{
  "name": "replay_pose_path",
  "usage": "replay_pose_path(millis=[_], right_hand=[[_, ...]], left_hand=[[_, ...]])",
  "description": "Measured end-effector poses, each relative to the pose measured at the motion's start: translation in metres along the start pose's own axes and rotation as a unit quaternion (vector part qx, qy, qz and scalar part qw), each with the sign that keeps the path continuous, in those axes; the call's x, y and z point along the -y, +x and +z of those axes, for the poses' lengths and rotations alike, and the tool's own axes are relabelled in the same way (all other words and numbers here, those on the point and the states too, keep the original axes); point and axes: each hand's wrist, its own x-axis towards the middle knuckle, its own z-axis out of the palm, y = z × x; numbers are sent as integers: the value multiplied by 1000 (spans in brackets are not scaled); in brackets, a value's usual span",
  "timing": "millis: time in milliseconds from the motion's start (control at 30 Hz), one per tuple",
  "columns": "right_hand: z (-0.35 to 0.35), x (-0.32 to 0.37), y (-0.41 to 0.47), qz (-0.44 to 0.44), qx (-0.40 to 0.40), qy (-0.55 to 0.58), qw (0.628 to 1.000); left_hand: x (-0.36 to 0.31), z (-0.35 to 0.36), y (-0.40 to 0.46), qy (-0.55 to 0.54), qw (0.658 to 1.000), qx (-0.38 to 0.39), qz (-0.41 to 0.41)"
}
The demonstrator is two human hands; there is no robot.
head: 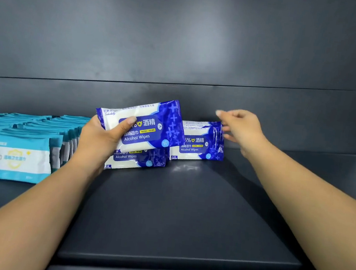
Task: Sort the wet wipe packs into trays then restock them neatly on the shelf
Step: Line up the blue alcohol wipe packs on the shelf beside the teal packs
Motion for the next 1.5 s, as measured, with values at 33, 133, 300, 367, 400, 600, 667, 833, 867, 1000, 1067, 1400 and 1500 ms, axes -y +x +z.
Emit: replay_pose_path(millis=[33,133,300,367,400,600,667,833,867,1000,1067,1400,1500], right_hand=[[2,14,-10,18,61,58,996],[16,30,-36,57,266,59,960],[23,20,-35,44,230,12,972],[9,15,-25,46,177,34,982],[1,11,-19,49,150,41,987],[-24,-22,2,105,105,-1,989],[-19,-28,4,122,110,-8,986],[4,-27,8,75,124,-70,987],[7,-28,9,63,128,-92,986],[13,-35,10,26,116,-229,966],[15,-36,10,5,89,-293,952],[18,-45,12,-8,42,-287,957],[16,-43,7,-81,11,-362,929]], left_hand=[[0,2,-1,16,1000,6,7],[2,11,-7,63,997,37,34],[5,22,-14,141,982,109,66],[6,23,-14,164,977,131,35],[5,23,-15,187,974,128,20],[-6,21,-51,504,806,251,181],[0,24,-63,571,732,321,187],[7,28,-66,617,700,338,123],[8,28,-66,621,696,340,122],[8,28,-66,624,692,343,118],[8,29,-66,627,691,341,119],[13,14,-30,684,698,205,59],[22,15,-21,693,687,216,35]])
